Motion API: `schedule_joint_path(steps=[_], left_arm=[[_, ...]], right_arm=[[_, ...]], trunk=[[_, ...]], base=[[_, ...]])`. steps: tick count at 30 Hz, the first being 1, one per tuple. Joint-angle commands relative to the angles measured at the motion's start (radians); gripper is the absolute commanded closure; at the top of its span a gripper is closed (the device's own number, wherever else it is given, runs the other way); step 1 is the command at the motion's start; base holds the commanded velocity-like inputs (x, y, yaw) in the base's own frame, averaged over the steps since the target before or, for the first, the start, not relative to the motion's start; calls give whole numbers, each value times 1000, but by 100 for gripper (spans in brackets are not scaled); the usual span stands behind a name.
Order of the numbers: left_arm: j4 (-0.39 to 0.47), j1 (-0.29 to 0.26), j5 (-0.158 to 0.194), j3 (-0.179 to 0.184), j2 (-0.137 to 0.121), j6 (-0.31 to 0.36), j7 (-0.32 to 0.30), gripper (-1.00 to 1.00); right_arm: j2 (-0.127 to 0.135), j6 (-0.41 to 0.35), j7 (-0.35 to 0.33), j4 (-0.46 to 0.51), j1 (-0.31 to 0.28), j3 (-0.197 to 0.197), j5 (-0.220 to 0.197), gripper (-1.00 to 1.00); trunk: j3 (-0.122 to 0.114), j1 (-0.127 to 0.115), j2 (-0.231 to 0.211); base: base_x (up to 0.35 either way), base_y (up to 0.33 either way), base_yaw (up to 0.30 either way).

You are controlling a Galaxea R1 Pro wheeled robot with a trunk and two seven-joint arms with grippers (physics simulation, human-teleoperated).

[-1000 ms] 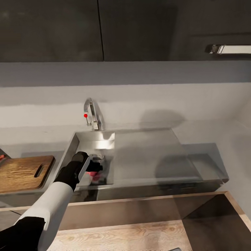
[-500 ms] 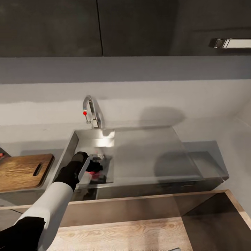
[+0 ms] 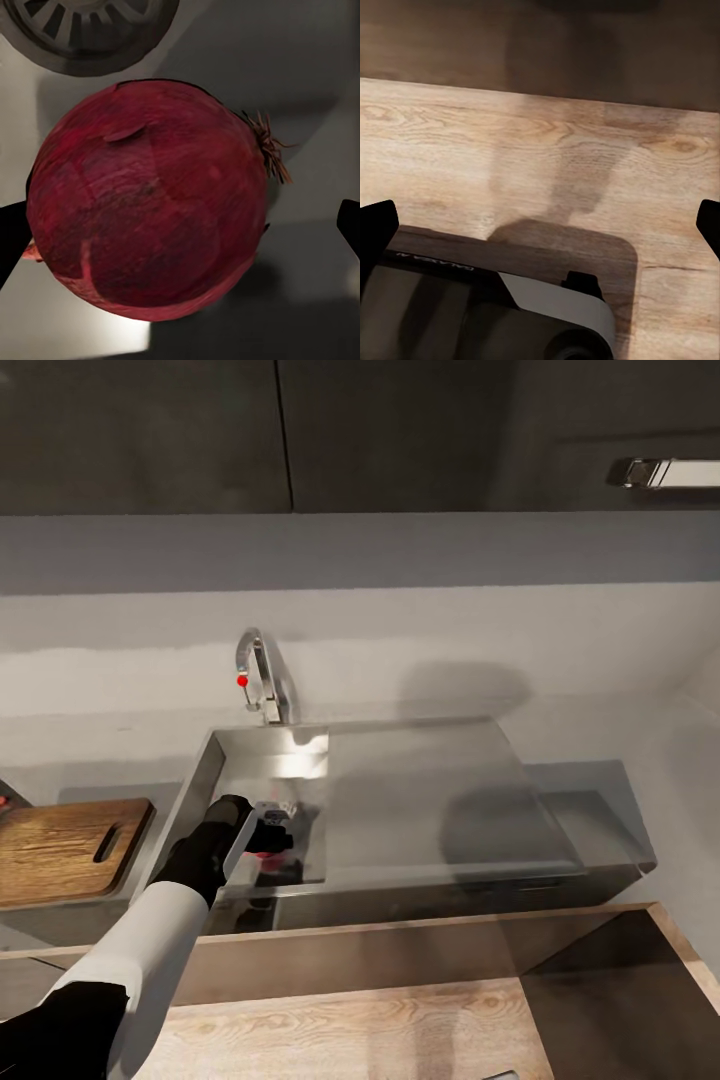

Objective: In the kitchen, take the Vidalia onion out of the sink, dice it on the chopping board with the paring knife, put the diced onion into the bowl on the countertop, then place both the paring knife and the chopping board into the sink.

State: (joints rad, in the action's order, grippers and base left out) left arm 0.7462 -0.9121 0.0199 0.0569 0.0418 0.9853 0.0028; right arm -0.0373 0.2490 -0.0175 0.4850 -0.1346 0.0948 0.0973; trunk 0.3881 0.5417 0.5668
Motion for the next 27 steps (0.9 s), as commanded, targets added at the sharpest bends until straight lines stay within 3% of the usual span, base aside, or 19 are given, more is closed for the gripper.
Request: schedule_joint_path(steps=[1, 14, 15, 27], left_arm=[[1, -1, 2, 1, 0, 4, 0, -100], [6, -1, 2, 1, 0, 4, 0, -100], [7, -1, 2, 1, 0, 4, 0, 100], [3, -1, 2, 1, 0, 4, 0, 100]], right_arm=[[0, 3, -1, 0, 0, -3, 10, -100], [1, 3, -1, 0, 0, -3, 10, -100], [1, 3, -1, 0, 0, -3, 10, -100], [1, 4, 0, 0, 0, -3, 10, -100]], trunk=[[1, 0, 1], [1, 0, 1], [1, 0, 1], [0, 0, 1]], base=[[0, 0, 0], [0, 0, 0], [0, 0, 0], [0, 0, -1]])
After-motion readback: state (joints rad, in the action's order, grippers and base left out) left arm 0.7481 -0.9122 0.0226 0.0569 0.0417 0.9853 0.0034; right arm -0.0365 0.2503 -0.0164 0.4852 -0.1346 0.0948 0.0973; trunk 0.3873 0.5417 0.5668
